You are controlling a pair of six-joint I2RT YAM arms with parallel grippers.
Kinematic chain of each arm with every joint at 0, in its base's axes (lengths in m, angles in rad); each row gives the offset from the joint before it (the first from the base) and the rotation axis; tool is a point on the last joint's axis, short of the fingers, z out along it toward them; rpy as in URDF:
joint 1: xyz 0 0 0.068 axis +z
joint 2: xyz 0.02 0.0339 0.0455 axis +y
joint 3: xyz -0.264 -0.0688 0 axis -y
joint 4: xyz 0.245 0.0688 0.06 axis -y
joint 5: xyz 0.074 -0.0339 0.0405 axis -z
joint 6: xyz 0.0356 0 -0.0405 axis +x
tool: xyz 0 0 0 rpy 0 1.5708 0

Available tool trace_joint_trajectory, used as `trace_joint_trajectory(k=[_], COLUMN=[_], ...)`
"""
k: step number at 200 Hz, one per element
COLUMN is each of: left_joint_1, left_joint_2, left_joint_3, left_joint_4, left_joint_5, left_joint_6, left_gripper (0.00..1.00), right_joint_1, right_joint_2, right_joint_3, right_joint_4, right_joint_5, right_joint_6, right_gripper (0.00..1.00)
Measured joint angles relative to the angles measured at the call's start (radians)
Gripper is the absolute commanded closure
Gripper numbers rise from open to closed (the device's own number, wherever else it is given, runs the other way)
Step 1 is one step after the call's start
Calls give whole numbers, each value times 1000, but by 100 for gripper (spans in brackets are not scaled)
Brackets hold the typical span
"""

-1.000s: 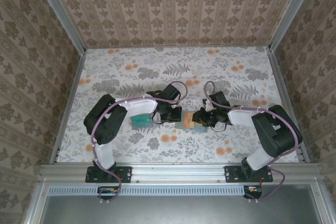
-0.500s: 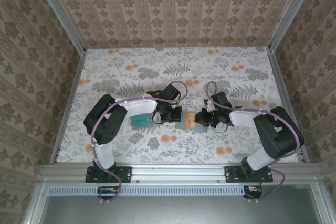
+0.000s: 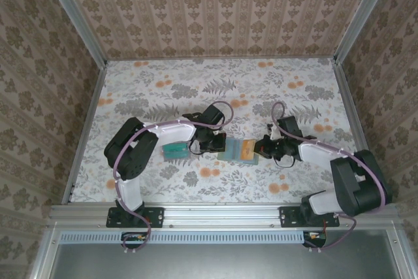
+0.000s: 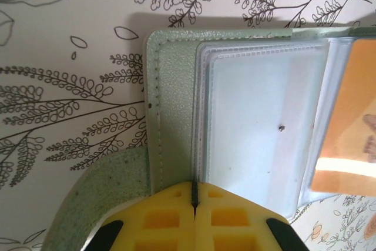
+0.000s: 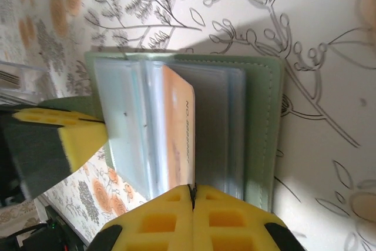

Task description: Take the credit cards out of the card holder

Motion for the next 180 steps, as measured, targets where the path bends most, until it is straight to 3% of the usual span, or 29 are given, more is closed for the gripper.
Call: trace_joint_trajectory(k=[38,60,68,83,108,139,180], left_joint_1=[0,0,0,2,18,80,185], left_joint_2=[-5,-38,-58,-114,-241,-425,-657], left_joint_3=[12,24,29,36,35,-9,-113], left_joint_4=[-23,-48,-53,-60,-69,-71,-122], left_joint_5=[-11,-29,-39,-66,-115,-187,-282], left_joint_6=[1,4,10,8,10,-8,-11], left_gripper=[100,86,75,67,43,1,0], right_joint_1=[-10,-10,-10,-9,10,85,217], right_joint_2=[-124,-166,-175,-185,-185,-151,-5], right_joint_3=[3,36,56,103,189,315,529], right_joint_4=[-86,-160,-182,-217,-260,-314,-376], right_joint_5=[0,1,2,2,13,58,145], right_joint_6=[-36,-62,-72,-92,-133,-216,-374], right_gripper=[100,100,100,100,100,100,100])
